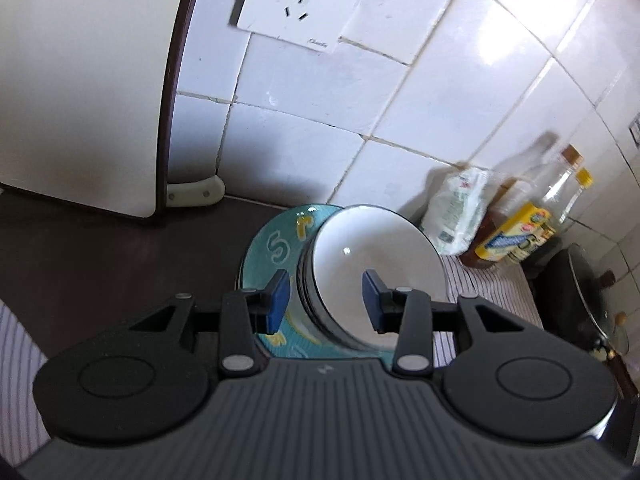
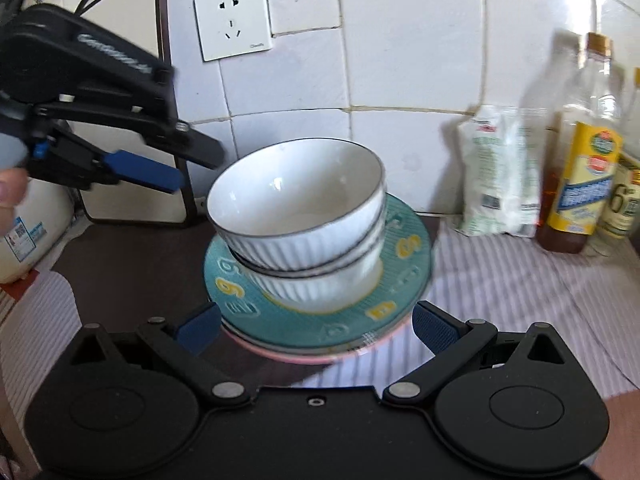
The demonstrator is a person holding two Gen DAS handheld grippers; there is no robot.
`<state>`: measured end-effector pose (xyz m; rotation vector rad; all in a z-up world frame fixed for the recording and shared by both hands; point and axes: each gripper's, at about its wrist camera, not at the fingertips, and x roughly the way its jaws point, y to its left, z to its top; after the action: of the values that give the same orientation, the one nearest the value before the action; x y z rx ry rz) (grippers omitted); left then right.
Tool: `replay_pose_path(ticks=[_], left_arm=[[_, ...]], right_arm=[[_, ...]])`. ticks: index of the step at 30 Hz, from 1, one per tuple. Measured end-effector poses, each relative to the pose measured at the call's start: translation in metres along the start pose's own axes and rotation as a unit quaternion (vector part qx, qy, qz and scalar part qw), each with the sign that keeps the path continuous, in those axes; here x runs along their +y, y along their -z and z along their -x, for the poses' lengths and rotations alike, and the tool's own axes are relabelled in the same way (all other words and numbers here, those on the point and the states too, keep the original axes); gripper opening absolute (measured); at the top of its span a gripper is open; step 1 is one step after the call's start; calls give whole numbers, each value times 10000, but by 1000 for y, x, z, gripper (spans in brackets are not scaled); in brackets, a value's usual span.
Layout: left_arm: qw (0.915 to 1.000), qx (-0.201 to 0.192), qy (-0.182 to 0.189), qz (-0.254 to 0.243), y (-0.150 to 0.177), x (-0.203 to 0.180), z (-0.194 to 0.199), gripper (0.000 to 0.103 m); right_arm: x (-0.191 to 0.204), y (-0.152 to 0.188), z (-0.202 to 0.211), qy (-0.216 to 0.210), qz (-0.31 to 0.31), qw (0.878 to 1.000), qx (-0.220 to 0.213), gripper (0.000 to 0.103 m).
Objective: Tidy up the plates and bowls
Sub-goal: 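Lower the bowls onto the blue egg plate and open the left gripper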
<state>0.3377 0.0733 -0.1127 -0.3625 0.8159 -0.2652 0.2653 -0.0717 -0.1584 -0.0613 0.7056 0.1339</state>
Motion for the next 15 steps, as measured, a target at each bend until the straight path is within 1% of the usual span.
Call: replay_pose_path(ticks=[3, 6, 10, 13, 15], left_arm=[[9999, -45, -3, -100, 6, -7, 22, 40], [9996, -130, -69, -253, 12, -13, 46, 41], [9985, -117, -209, -487, 21, -19, 76, 41], [9976, -136, -279, -623, 27, -23, 99, 43], [9969, -166, -300, -703, 32, -25, 113, 45]], right_arm=[[-6, -2, 17, 416, -91, 9986, -298, 103], [-12, -8, 36, 431, -269, 9979, -403, 103], [-13, -13, 58, 627, -387, 9959, -532, 103], [-14, -14, 76, 805, -505, 9942, -506, 103], [-17, -15, 88, 829, -626, 9935, -459, 103]])
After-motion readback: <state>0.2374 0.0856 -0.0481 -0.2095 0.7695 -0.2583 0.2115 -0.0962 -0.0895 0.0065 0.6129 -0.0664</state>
